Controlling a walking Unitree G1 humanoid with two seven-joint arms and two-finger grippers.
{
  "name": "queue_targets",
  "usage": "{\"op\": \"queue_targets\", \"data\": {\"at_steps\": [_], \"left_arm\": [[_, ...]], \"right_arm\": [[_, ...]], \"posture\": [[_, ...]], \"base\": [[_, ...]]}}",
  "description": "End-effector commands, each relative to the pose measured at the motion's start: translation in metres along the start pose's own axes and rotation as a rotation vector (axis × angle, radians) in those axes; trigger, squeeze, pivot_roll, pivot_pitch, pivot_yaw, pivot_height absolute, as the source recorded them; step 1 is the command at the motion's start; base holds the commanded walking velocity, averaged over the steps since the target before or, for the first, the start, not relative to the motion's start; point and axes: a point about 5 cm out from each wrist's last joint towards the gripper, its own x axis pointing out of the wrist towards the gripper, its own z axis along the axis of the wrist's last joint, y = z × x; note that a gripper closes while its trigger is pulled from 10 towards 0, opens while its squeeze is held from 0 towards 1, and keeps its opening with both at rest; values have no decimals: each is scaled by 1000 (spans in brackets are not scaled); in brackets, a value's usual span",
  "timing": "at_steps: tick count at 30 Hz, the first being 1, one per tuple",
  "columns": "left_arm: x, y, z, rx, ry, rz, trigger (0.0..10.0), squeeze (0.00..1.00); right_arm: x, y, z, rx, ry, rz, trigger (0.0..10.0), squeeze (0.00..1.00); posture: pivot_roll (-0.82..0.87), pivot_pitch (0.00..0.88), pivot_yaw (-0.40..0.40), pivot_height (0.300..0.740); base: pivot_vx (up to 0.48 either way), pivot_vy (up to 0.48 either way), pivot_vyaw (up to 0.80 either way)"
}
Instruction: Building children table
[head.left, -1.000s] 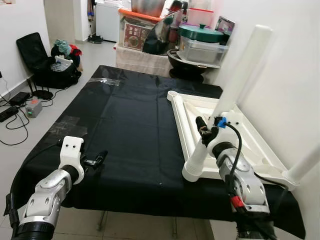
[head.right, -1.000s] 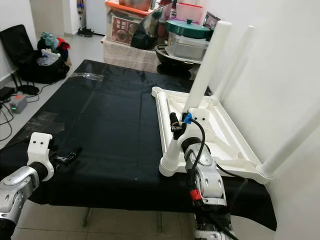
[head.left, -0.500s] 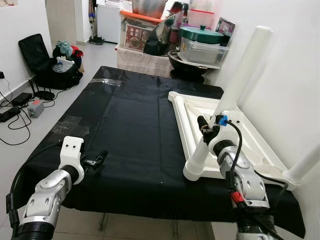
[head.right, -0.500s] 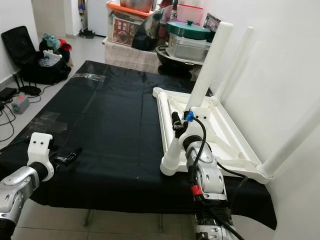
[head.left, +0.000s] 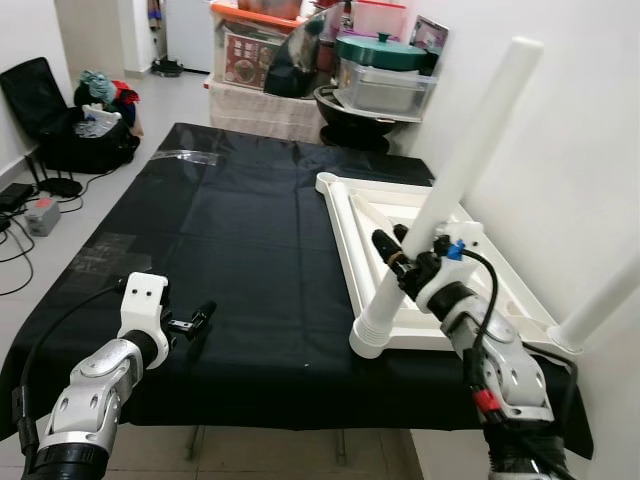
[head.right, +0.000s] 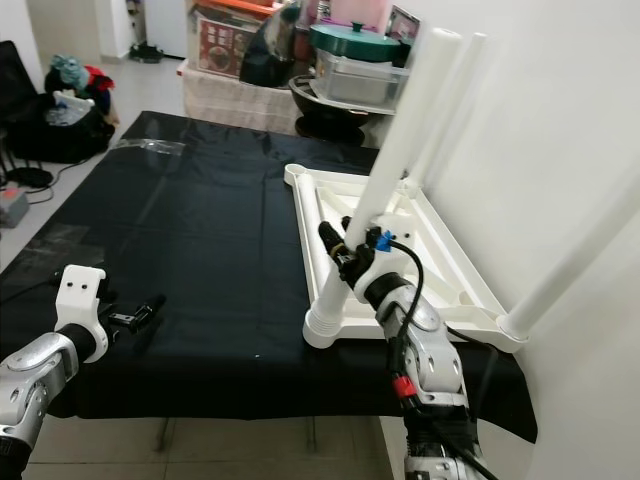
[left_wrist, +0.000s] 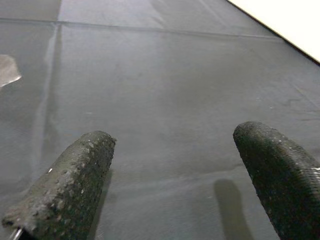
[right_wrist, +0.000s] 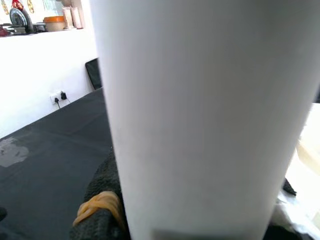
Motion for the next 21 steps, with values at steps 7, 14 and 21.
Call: {"op": "queue_targets", "data": {"at_steps": [7, 14, 21], "left_arm": [[0, -2, -5, -2, 20, -5, 10000, 0], [1, -3, -5, -6, 22, -2, 10000, 0], [3, -5, -6, -5, 29, 0, 10000, 0]], "right_arm": [[-7, -25, -43, -27, 233, -367, 10000, 0], [-30, -42, -46, 85, 205, -776, 10000, 0], [-41, -33, -50, 137, 190, -951, 10000, 0]], "posture": [[138, 0, -165, 740], [127, 0, -159, 740], [124, 0, -158, 740]], "base": [[0, 0, 0], [0, 0, 0], [0, 0, 0]]}}
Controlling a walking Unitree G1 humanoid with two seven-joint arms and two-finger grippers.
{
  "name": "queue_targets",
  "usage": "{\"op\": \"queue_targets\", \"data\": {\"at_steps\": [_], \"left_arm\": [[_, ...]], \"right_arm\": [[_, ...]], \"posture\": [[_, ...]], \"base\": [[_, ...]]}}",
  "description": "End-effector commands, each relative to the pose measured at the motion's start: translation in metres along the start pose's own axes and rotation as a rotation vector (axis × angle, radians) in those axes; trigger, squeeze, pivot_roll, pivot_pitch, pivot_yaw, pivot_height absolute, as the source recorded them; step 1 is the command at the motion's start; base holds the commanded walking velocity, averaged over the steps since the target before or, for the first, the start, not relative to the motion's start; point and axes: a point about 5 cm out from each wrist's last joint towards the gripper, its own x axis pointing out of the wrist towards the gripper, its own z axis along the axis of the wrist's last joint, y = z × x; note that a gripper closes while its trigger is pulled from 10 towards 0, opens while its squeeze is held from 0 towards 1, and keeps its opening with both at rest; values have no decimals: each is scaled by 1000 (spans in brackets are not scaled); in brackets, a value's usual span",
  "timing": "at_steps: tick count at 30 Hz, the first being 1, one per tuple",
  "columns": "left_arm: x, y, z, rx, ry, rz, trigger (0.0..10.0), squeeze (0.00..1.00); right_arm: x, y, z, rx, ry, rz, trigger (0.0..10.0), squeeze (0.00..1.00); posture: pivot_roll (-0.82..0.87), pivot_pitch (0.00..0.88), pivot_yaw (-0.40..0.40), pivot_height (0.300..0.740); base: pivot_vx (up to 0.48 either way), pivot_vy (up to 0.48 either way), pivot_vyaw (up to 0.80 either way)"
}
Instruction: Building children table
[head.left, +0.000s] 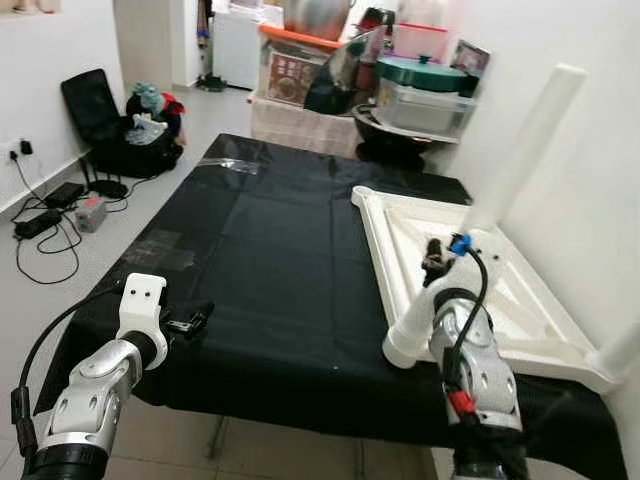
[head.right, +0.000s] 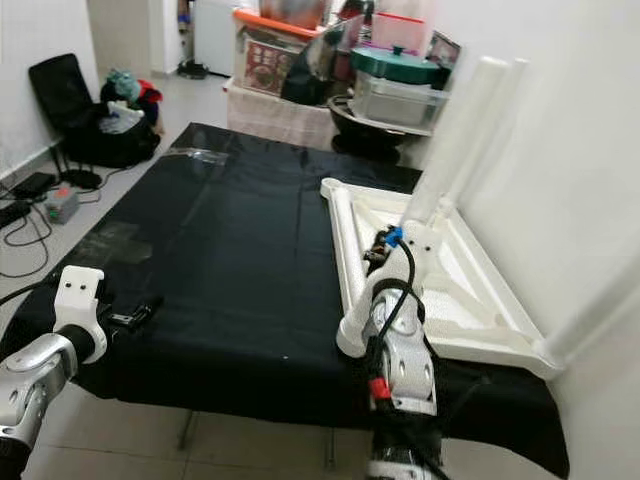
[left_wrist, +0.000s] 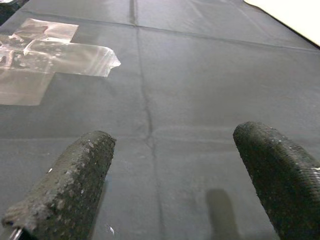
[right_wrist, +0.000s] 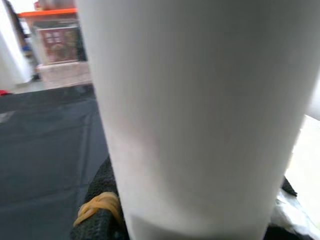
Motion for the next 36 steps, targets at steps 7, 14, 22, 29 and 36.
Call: {"op": "queue_targets", "data": {"at_steps": [7, 14, 22, 29, 36], "left_arm": [[3, -4, -7, -2, 43, 6, 10000, 0], [2, -4, -9, -4, 47, 9, 10000, 0], [3, -4, -9, -1, 49, 3, 10000, 0], [3, -4, -8, 3, 49, 1, 10000, 0], [4, -3, -8, 5, 49, 2, 10000, 0]], "right_arm": [[-4, -29, -36, -35, 167, -273, 10000, 0], [-7, -26, -39, -33, 183, -263, 10000, 0], [-9, -27, -35, -18, 150, -232, 10000, 0], [-10, -25, -30, -11, 124, -232, 10000, 0], [-10, -21, -23, 17, 93, -198, 10000, 306]], "posture": [[123, 0, -166, 740], [123, 0, -166, 740], [118, 0, -159, 740], [118, 0, -157, 740], [120, 0, -157, 740]], "base": [[0, 0, 0], [0, 0, 0], [0, 0, 0], [0, 0, 0], [0, 0, 0]]}}
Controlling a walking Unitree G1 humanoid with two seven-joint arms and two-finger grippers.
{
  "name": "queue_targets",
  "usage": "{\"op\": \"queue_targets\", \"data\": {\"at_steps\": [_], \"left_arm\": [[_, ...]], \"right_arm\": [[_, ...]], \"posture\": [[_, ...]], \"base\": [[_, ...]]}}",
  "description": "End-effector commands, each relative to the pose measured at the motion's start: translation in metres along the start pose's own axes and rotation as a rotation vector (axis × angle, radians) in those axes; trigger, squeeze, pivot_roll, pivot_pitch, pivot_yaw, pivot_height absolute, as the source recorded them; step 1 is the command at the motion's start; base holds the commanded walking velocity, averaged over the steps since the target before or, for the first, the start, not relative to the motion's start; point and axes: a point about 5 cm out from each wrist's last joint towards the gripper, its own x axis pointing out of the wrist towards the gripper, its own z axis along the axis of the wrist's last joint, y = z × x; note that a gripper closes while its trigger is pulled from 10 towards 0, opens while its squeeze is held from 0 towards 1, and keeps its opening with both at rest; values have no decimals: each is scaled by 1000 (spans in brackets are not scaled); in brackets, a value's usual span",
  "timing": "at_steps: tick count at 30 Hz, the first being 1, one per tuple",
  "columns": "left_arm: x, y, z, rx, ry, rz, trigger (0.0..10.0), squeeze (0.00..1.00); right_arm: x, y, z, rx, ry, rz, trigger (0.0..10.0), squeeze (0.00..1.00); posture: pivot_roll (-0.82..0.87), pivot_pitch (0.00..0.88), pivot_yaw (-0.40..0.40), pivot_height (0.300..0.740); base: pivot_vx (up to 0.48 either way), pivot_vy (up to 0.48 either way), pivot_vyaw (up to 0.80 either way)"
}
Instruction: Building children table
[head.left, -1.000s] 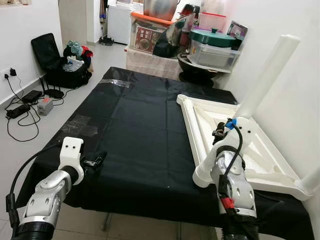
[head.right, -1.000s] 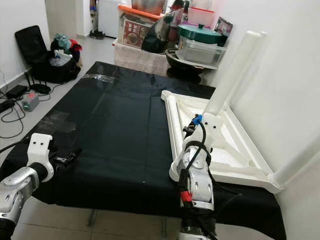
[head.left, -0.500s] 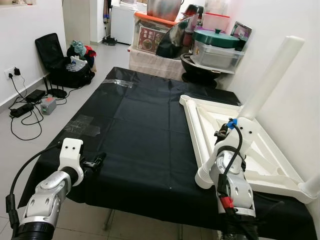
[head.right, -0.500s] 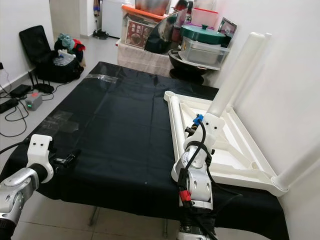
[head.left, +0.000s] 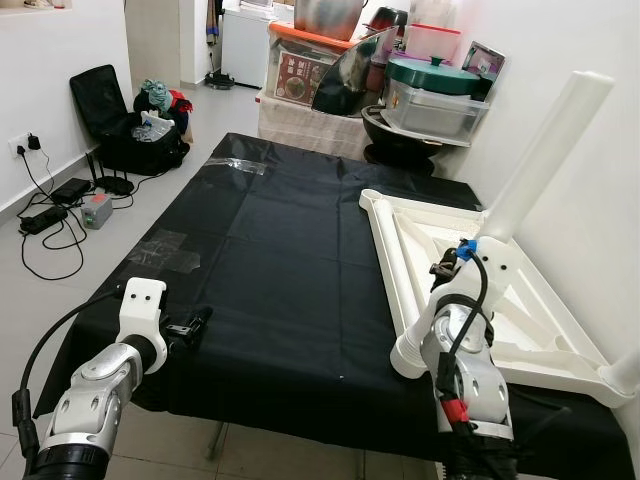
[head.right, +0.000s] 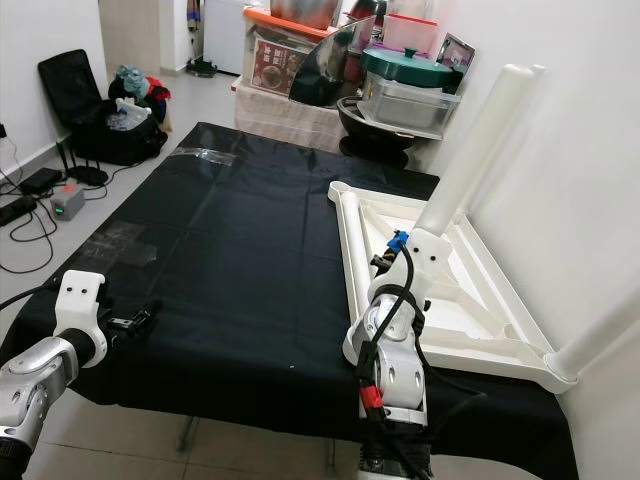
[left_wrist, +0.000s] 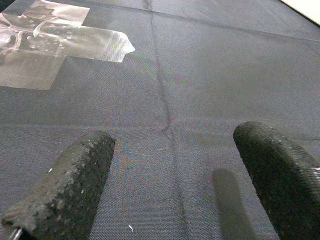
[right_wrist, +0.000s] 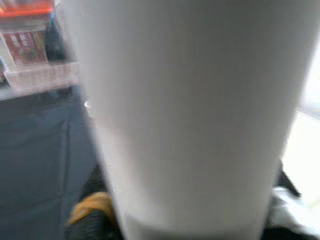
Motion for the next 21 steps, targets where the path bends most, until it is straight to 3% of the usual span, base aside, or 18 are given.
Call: {"op": "queue_targets", "data": {"at_steps": [1, 2, 3, 8, 9, 11, 12, 18, 21], "left_arm": [[3, -5, -2, 14, 17, -19, 10000, 0], [3, -5, -2, 14, 17, -19, 10000, 0], [3, -5, -1, 14, 17, -20, 10000, 0], [3, -5, -1, 15, 16, -21, 10000, 0], [3, -5, -1, 16, 17, -22, 10000, 0], [3, -4, -2, 17, 17, -22, 10000, 0], [3, -4, -1, 18, 17, -23, 10000, 0], [3, -4, -1, 19, 16, -22, 10000, 0], [3, -3, -1, 20, 16, -24, 10000, 0]], "right_arm": [[1, -19, -21, -2, 91, -76, 10000, 525], [1, -19, -21, -2, 91, -76, 10000, 525], [0, -19, -20, 3, 89, -73, 10000, 671], [0, -16, -12, 6, 45, -42, 10000, 667], [1, -17, -9, -18, 28, -47, 10000, 533], [1, -17, -7, -35, 17, -52, 10000, 533], [3, -18, -3, -40, 3, -39, 10000, 0], [7, -20, 7, -35, -40, 18, 10000, 0], [8, -18, 15, -34, -72, 120, 10000, 0]], "posture": [[119, 0, -157, 740], [119, 0, -157, 740], [118, 0, -157, 740], [118, 0, -154, 740], [115, 0, -151, 740], [115, 0, -151, 740], [116, 0, -151, 740], [117, 0, -152, 740], [116, 0, -149, 740]], "base": [[0, 0, 0], [0, 0, 0], [0, 0, 0], [0, 0, 0], [0, 0, 0], [0, 0, 0], [0, 0, 0], [0, 0, 0], [0, 0, 0]]}}
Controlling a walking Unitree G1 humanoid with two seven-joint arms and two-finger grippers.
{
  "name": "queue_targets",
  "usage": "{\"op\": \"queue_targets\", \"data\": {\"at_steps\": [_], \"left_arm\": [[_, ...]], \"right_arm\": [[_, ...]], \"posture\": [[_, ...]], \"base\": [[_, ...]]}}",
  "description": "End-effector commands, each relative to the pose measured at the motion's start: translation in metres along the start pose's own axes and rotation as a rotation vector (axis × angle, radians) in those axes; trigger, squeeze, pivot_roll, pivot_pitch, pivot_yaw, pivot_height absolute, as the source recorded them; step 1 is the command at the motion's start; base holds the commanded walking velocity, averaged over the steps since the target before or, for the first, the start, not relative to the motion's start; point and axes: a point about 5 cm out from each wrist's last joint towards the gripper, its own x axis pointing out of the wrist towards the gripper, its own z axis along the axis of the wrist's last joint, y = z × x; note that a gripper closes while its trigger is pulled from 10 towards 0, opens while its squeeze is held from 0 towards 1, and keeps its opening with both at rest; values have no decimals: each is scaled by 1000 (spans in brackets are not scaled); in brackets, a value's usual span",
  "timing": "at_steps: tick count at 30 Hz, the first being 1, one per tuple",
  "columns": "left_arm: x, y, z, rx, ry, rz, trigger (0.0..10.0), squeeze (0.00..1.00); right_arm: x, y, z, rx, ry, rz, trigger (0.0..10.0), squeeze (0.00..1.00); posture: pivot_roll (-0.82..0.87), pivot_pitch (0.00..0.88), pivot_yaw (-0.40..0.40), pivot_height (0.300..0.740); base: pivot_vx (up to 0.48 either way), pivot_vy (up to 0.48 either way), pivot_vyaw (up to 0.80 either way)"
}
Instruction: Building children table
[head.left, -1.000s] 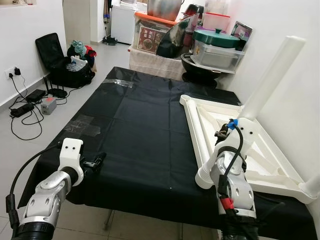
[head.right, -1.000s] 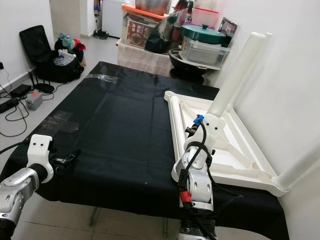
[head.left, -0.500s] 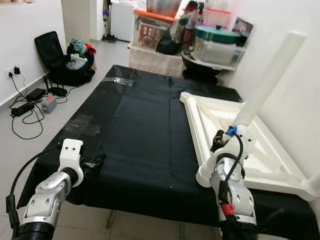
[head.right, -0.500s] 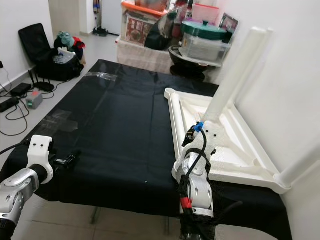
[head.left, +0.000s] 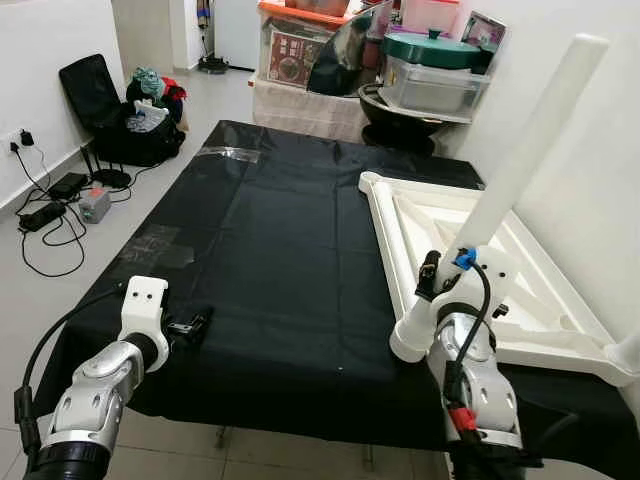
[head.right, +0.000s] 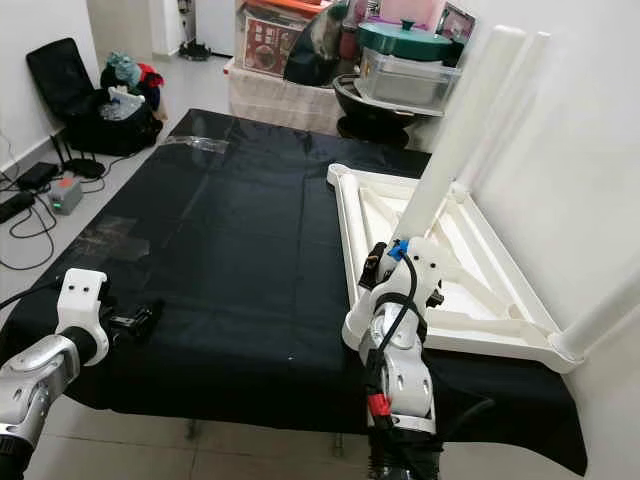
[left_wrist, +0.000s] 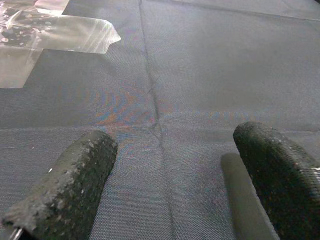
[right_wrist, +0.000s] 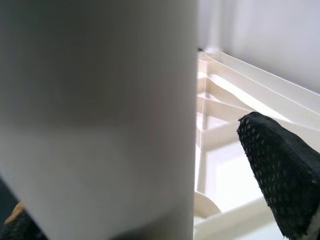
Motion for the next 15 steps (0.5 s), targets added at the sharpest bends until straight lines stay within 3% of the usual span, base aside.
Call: {"op": "queue_targets", "data": {"at_steps": [1, 9, 15], "left_arm": [[1, -2, -3, 17, 21, -13, 10000, 0], [1, -2, -2, 22, 18, -22, 10000, 0], [2, -3, 0, 28, 17, -38, 10000, 0]], "right_arm": [[1, -9, 10, 8, -52, 7, 10000, 0], [7, -17, 16, -27, -83, 105, 10000, 0], [22, -16, 33, -48, -117, 346, 10000, 0]], "posture": [[115, 0, -148, 740], [117, 0, -141, 740], [117, 0, -136, 740]], "base": [[0, 0, 0], [0, 0, 0], [0, 0, 0]]}}
